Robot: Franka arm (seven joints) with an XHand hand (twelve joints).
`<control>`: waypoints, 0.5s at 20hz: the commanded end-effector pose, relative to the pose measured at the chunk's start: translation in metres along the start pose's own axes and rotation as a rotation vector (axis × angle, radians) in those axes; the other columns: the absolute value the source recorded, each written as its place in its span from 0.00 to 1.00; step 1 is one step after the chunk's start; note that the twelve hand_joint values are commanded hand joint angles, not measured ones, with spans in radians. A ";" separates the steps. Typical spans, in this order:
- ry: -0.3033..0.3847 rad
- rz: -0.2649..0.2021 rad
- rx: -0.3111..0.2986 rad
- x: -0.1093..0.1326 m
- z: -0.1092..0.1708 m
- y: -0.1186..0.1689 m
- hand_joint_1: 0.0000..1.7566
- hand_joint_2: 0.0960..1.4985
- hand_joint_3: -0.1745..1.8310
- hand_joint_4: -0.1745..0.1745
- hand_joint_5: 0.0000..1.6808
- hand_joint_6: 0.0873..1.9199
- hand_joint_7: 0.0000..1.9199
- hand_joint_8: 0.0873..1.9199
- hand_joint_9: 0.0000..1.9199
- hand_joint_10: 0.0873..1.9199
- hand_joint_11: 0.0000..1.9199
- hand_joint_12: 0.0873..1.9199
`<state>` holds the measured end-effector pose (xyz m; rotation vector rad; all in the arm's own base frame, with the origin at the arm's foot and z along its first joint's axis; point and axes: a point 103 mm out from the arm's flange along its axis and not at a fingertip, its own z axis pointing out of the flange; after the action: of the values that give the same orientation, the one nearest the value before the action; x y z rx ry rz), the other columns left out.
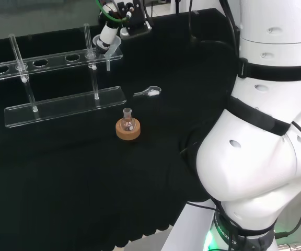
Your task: Pick up the funnel from the transparent funnel stand.
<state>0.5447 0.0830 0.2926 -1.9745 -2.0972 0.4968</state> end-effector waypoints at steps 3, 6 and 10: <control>-0.009 -0.020 0.009 0.004 0.007 0.023 0.43 0.34 0.36 0.45 0.07 0.00 0.00 0.11 0.04 0.45 0.16 0.78; -0.009 -0.026 0.015 0.004 0.009 0.028 0.43 0.34 0.37 0.45 0.07 0.00 0.00 0.11 0.04 0.45 0.16 0.78; -0.017 -0.028 0.026 0.005 0.012 0.032 0.43 0.34 0.37 0.45 0.06 0.00 0.00 0.13 0.06 0.44 0.19 0.76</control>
<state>0.5672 0.0876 0.2735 -1.9437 -2.1104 0.5130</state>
